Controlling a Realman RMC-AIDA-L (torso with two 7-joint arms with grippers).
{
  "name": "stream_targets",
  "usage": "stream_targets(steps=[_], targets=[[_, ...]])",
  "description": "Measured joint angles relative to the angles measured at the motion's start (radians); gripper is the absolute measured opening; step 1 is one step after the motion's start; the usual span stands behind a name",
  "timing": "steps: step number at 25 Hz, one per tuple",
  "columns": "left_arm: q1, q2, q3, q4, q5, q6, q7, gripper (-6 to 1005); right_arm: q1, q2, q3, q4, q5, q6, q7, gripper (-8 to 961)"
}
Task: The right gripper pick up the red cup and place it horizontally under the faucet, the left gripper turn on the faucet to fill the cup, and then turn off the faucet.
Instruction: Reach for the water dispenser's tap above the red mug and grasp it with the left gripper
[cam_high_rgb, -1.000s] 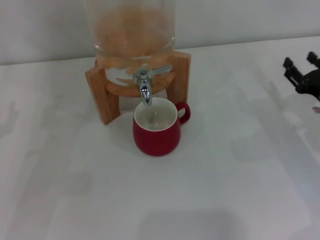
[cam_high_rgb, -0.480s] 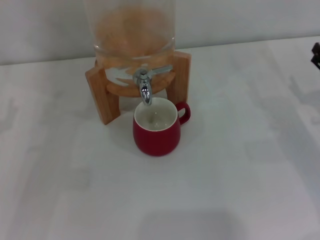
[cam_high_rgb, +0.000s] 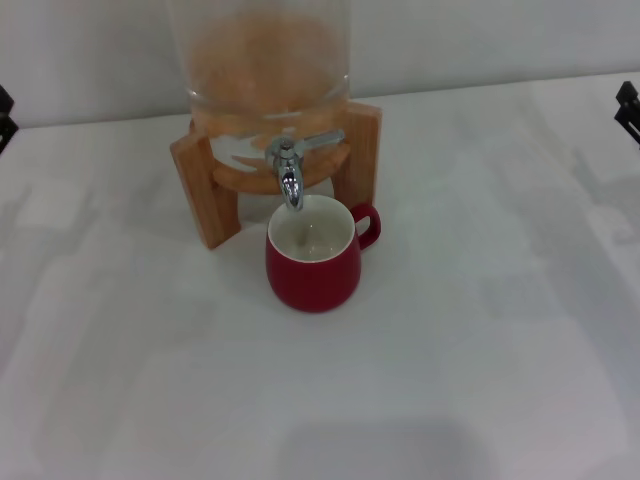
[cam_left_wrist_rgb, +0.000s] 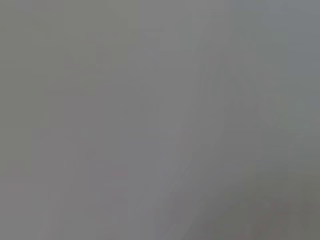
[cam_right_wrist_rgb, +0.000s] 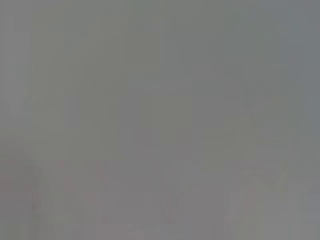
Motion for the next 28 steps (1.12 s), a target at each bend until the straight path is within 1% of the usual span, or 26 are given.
stream_targets(steps=[2,5,8,9,13,14,15,17,18,20,21,22,24,25,26,28], targets=[[0.041,-0.001,-0.005,0.076,0.034,-0.042,0.0,879,0.01,0.001,-0.001,0.009,-0.002,0.006,0.002,859],[0.122,-0.007,-0.014,0.22,0.098,-0.131,-0.003,879,0.013,0.001,-0.008,0.013,-0.002,0.011,0.002,859],[0.217,-0.022,-0.012,0.4,0.172,-0.24,-0.023,879,0.014,0.002,-0.014,0.014,0.0,0.019,0.007,859],[0.241,-0.027,-0.012,0.443,0.203,-0.269,-0.044,879,0.015,0.002,-0.014,0.014,-0.001,0.021,0.01,859],[0.32,-0.042,-0.014,0.597,0.345,-0.365,-0.183,879,0.015,0.002,-0.015,0.015,-0.004,0.023,0.015,860],[0.342,-0.042,-0.012,0.641,0.39,-0.39,-0.245,879,0.016,0.002,-0.017,0.015,-0.004,0.024,0.016,860],[0.351,-0.041,-0.011,0.659,0.419,-0.402,-0.276,879,0.017,0.002,-0.021,0.015,-0.004,0.026,0.016,860],[0.391,-0.037,-0.007,0.746,0.55,-0.444,-0.421,879,0.02,0.002,-0.027,0.015,-0.004,0.032,0.016,860],[0.391,-0.037,-0.007,0.746,0.55,-0.444,-0.421,879,0.023,0.002,-0.027,0.015,-0.005,0.037,0.016,860],[0.448,-0.04,-0.007,0.866,0.786,-0.481,-0.649,879,0.029,0.002,-0.032,0.015,-0.005,0.048,0.016,860],[0.458,-0.041,-0.007,0.89,0.84,-0.486,-0.704,879,0.031,0.002,-0.035,0.015,-0.006,0.054,0.016,860],[0.474,-0.042,-0.009,0.931,0.945,-0.489,-0.81,879,0.034,0.002,-0.037,0.015,-0.006,0.058,0.016,860],[0.493,-0.042,-0.012,0.99,1.112,-0.488,-0.985,879,0.038,0.002,-0.04,0.015,-0.006,0.064,0.016,860],[0.502,-0.041,-0.017,1.028,1.226,-0.482,-1.109,879,0.04,0.002,-0.041,0.015,-0.006,0.065,0.016,860],[0.507,-0.041,-0.021,1.05,1.3,-0.475,-1.19,879,0.041,0.002,-0.044,0.016,-0.006,0.066,0.016,860],[0.507,-0.042,-0.047,1.088,1.459,-0.429,-1.355,879,0.042,0.002,-0.05,0.016,-0.006,0.069,0.016,860]])
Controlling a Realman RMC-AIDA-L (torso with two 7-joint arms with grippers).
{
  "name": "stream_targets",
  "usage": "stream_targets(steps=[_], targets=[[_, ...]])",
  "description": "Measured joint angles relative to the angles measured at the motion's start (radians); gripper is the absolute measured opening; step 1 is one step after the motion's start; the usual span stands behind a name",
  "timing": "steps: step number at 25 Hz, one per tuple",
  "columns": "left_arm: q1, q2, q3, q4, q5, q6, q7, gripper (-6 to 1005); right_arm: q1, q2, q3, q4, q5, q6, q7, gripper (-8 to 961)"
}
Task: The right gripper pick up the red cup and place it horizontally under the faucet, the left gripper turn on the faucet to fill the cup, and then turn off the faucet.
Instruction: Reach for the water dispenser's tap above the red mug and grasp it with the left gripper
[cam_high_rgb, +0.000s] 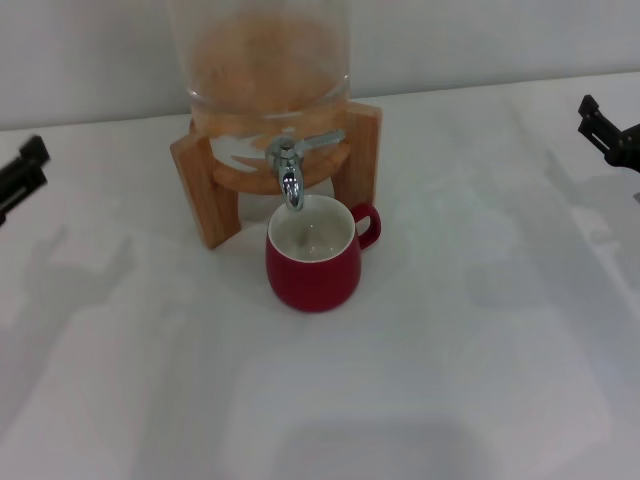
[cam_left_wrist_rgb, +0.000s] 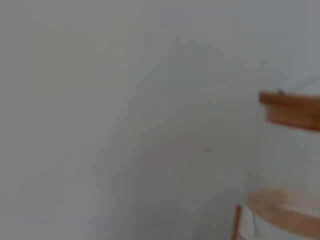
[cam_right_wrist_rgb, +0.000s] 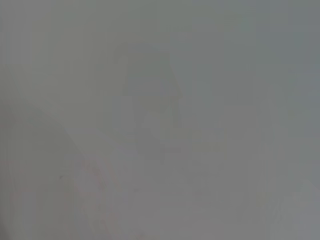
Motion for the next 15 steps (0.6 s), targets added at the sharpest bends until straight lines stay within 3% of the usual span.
stream_targets(steps=[3,6,11,15], targets=[[-0.032,-0.002,-0.07,0.032,0.182,0.141,-0.219,879,0.003,0.0,-0.012,0.0,0.0,0.005,0.0,860],[-0.105,-0.001,-0.154,0.043,0.313,0.309,-0.392,879,0.007,0.001,-0.022,0.0,0.0,0.007,0.002,859],[-0.212,-0.001,-0.244,0.057,0.477,0.518,-0.561,879,0.011,0.001,-0.043,0.0,0.0,0.013,0.027,859],[-0.244,-0.002,-0.273,0.11,0.548,0.596,-0.607,879,0.013,0.002,-0.05,-0.001,0.0,0.019,0.031,860]])
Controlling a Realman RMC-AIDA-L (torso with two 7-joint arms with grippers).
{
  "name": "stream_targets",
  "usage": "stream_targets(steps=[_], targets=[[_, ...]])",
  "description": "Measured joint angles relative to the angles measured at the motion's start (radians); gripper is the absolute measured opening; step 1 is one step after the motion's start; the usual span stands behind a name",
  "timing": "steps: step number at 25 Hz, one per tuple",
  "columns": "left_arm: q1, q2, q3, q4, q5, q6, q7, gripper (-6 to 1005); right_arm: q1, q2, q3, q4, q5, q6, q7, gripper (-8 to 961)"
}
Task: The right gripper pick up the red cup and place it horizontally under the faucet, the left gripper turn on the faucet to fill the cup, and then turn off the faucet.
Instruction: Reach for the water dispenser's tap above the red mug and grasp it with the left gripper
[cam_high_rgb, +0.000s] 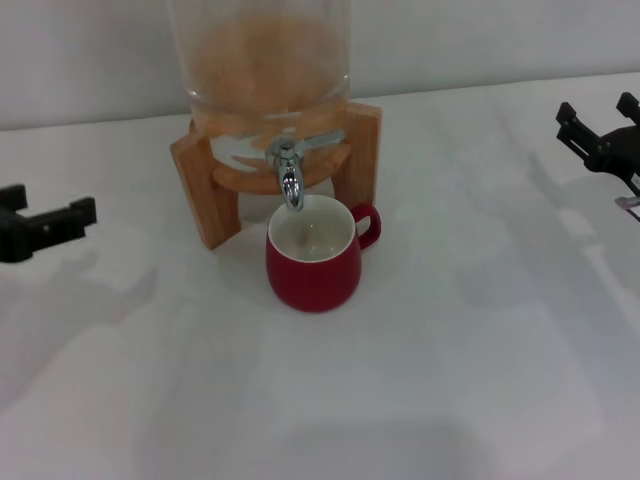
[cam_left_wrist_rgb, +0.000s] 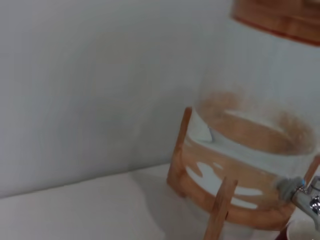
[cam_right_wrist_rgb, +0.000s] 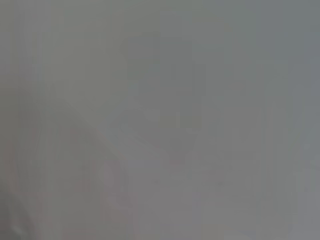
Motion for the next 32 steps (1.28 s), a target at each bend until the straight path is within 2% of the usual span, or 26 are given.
stream_targets(steps=[5,13,17,22,28,32], targets=[[-0.011,-0.001,-0.004,0.081,0.043,0.031,-0.005,879,0.004,0.0,-0.015,-0.005,-0.001,0.003,0.008,860],[-0.11,0.005,-0.021,0.076,0.091,0.083,0.087,879,0.006,0.0,-0.037,-0.013,0.0,-0.003,0.01,859],[-0.149,0.006,-0.033,0.052,0.082,0.089,0.167,879,0.007,0.0,-0.045,-0.014,0.0,-0.006,0.021,860],[-0.195,0.008,-0.071,-0.006,-0.002,0.108,0.286,879,0.009,0.001,-0.048,-0.015,-0.001,-0.007,0.031,860],[-0.292,0.007,-0.129,-0.108,-0.051,0.17,0.336,880,0.01,0.001,-0.061,-0.015,-0.001,-0.008,0.043,860],[-0.314,0.001,-0.142,-0.128,-0.056,0.187,0.355,880,0.01,0.002,-0.062,-0.016,-0.001,-0.009,0.049,859]])
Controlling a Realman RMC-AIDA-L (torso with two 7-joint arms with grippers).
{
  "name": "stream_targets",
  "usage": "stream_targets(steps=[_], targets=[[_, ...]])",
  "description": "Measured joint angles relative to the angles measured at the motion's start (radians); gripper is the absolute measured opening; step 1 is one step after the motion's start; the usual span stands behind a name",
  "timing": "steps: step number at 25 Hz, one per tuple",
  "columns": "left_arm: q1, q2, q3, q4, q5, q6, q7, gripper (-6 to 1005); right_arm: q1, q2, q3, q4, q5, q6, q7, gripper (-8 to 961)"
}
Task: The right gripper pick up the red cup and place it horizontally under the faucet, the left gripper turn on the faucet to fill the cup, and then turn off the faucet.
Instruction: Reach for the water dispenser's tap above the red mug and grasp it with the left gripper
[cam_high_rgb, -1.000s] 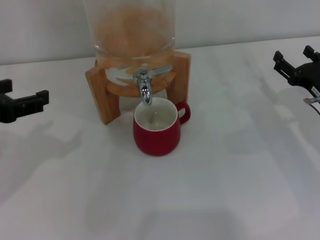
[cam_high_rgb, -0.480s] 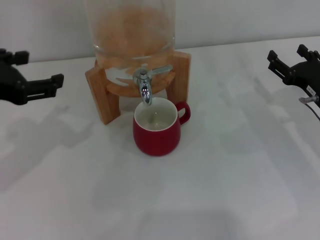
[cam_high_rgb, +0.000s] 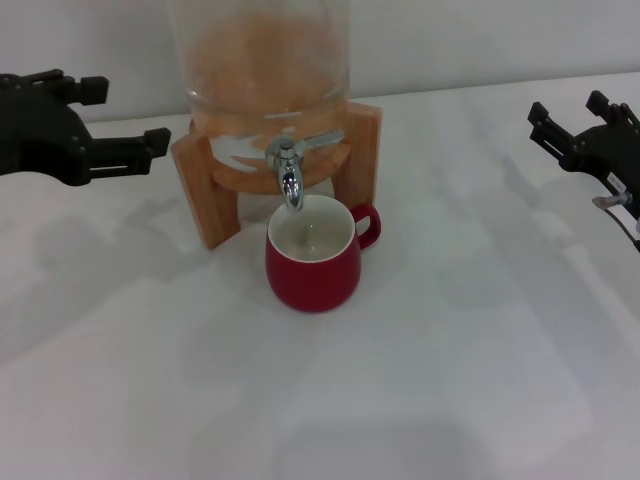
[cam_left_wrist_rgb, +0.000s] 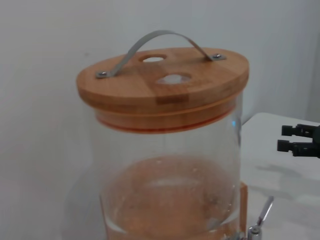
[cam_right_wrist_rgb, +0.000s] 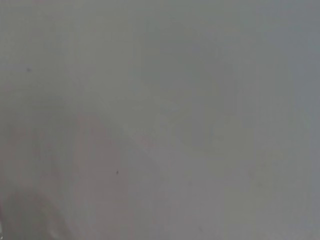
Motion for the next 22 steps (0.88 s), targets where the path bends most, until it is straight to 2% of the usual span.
stream_targets(steps=[6,15,17,22], targets=[[0.0,-0.001,0.004,-0.004,-0.021,0.013,0.014,880,-0.002,0.0,0.0,-0.002,0.0,-0.003,0.0,859],[-0.031,-0.002,0.005,-0.077,-0.052,0.014,0.054,880,0.011,0.0,0.0,-0.002,0.0,-0.001,-0.009,860],[-0.073,-0.001,0.005,-0.133,-0.065,0.016,0.077,880,0.014,0.0,-0.003,-0.002,0.0,-0.001,-0.009,860],[-0.105,-0.001,0.005,-0.153,-0.065,0.028,0.085,880,0.017,0.001,-0.01,-0.011,0.0,-0.001,-0.009,860]])
